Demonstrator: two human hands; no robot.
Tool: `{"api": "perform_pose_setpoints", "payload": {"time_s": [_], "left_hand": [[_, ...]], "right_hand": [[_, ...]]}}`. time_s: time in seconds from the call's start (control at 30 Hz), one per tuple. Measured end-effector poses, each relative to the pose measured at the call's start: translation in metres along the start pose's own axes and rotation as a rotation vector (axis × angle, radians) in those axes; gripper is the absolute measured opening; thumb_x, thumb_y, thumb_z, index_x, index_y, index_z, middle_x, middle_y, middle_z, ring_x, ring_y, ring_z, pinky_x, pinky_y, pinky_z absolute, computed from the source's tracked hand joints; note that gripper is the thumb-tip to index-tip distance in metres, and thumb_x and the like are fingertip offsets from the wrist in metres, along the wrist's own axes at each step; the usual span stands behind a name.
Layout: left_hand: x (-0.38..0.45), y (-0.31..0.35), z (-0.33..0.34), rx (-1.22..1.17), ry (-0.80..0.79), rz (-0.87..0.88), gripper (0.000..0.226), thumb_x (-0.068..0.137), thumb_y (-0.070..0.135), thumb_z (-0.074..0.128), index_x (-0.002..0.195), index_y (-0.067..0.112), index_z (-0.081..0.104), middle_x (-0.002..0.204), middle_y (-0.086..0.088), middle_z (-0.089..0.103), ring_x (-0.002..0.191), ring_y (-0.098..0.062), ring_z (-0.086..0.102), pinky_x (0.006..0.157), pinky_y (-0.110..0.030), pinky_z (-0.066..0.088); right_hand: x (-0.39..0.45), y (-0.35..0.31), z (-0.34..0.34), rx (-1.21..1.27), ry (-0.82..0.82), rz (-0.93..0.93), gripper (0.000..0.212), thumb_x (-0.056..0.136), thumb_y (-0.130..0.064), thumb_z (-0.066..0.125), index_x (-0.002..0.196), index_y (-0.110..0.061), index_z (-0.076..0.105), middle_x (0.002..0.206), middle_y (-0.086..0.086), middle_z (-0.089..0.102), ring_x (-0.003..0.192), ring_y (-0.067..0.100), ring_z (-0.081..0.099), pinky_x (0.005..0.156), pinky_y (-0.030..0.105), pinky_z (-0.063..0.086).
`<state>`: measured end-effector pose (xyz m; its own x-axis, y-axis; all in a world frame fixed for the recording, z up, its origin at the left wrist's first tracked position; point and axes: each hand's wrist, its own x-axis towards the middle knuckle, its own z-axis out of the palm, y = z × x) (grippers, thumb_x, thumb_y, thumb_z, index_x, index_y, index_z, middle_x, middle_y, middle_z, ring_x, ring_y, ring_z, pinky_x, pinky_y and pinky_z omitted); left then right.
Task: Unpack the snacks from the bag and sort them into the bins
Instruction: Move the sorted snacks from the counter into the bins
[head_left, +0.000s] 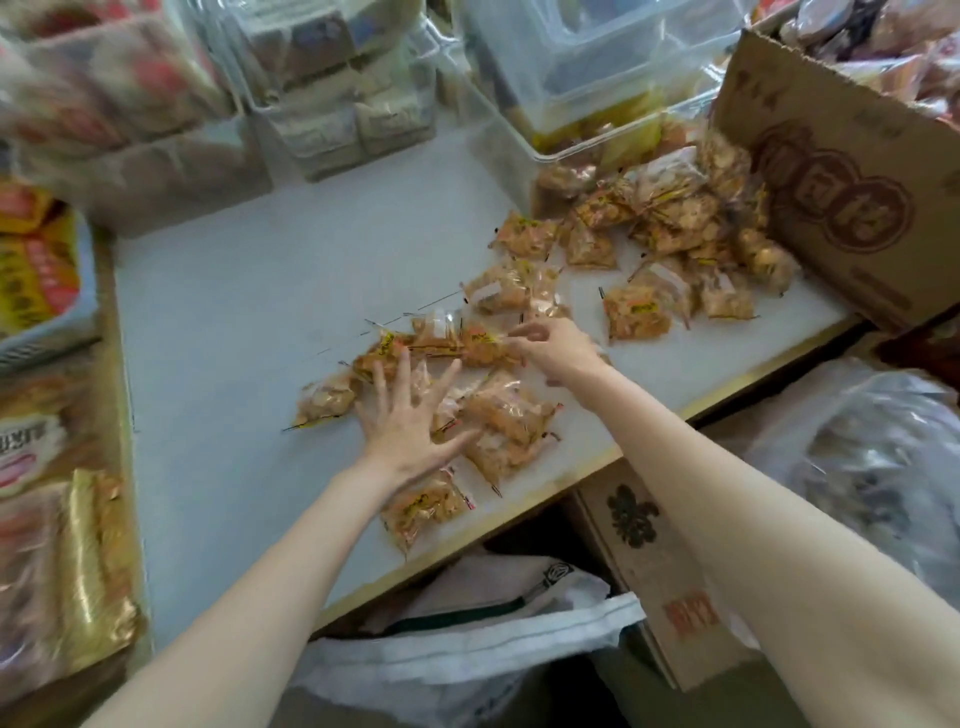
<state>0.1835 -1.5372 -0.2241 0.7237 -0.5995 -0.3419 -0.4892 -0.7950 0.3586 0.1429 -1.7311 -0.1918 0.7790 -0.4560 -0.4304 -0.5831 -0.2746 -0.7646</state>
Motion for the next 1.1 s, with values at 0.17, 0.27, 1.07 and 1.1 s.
{"api": "perform_pose_setpoints", "payload": {"time_s": [0.17,0.27,1.07,1.1], "left_hand": [[0.033,0.051,-0.005,0.239,-0.036,0.142,0.094,0.068,0.084,0.038,0.137,0.054,-0.018,0.145,-0.004,-0.042,0.131,-0.040,-0.039,0.105,-0.071,-0.008],[0.062,0.084,-0.003,0.290,-0.098,0.132,0.095,0.072,0.080,0.043,0.139,0.052,-0.018,0.147,-0.007,-0.040,0.130,-0.045,-0.036,0.103,-0.072,-0.009],[0.106,0.086,-0.002,0.276,-0.213,-0.256,0.090,0.080,0.069,0.049,0.149,0.039,-0.002,0.155,-0.015,-0.021,0.138,-0.045,-0.023,0.106,-0.068,0.001],[0.099,0.080,-0.004,0.267,-0.174,-0.271,0.087,0.083,0.064,0.050,0.149,0.038,0.000,0.156,-0.014,-0.018,0.140,-0.042,-0.019,0.109,-0.065,0.002]], "right_hand": [[0.016,0.010,-0.073,-0.031,0.266,-0.086,0.028,0.090,-0.022,0.057,0.117,-0.014,0.062,0.118,0.008,0.061,0.101,0.022,0.059,0.086,0.033,0.050],[0.045,0.035,-0.119,-0.298,0.377,-0.016,0.052,0.089,-0.026,0.059,0.138,-0.025,0.042,0.150,0.011,0.023,0.133,0.039,0.025,0.105,0.045,0.034],[0.103,0.048,-0.123,-0.197,-0.048,-0.027,0.104,0.075,-0.038,0.076,0.144,-0.052,-0.001,0.156,0.008,-0.021,0.141,0.046,-0.004,0.114,0.053,0.009],[0.098,0.044,-0.113,-0.193,-0.061,-0.035,0.103,0.076,-0.036,0.076,0.144,-0.051,0.000,0.155,0.008,-0.021,0.141,0.046,-0.004,0.114,0.053,0.007]]}}
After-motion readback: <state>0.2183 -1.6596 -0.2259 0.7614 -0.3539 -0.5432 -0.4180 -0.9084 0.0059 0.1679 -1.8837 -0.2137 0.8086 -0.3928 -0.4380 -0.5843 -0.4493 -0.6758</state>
